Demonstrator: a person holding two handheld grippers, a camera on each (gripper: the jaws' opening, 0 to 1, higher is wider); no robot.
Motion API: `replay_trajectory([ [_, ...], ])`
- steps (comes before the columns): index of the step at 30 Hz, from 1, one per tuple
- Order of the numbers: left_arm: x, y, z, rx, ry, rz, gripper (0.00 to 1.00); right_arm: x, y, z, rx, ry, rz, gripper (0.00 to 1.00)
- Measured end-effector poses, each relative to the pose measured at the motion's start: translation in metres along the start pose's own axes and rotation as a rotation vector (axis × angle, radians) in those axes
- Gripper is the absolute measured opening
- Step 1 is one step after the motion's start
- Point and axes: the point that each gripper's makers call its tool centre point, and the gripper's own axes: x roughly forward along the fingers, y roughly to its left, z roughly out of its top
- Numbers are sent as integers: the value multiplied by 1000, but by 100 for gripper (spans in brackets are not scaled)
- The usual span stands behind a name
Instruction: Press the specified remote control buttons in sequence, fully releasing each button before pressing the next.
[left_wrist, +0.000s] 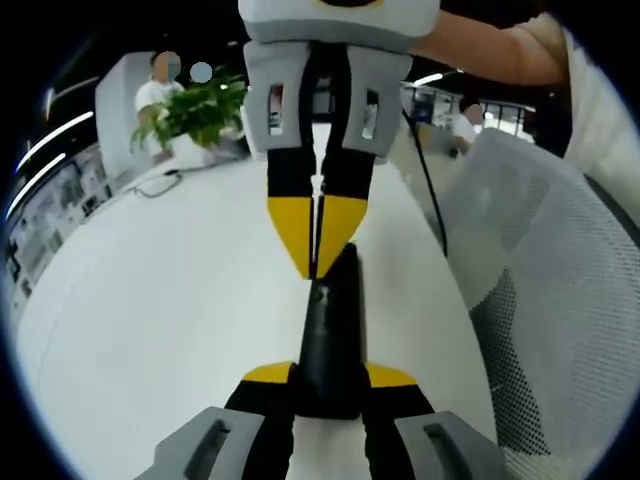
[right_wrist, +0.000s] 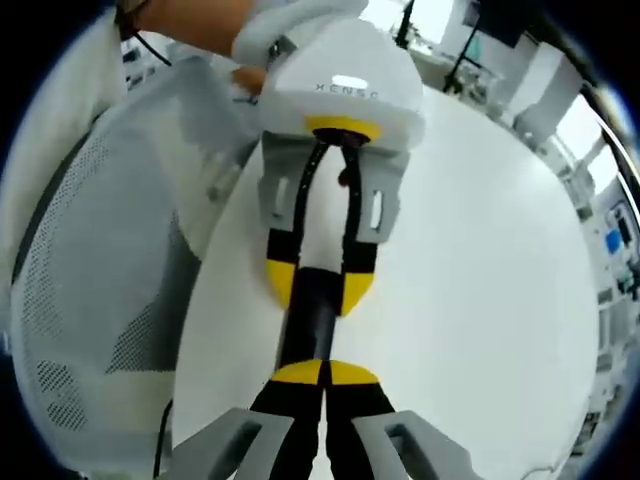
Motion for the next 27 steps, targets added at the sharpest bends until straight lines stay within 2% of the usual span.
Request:
replay_trajectory([
  [27,0,0,0,-1,-3,1,24,20,11,-6,-7,23,47,0],
])
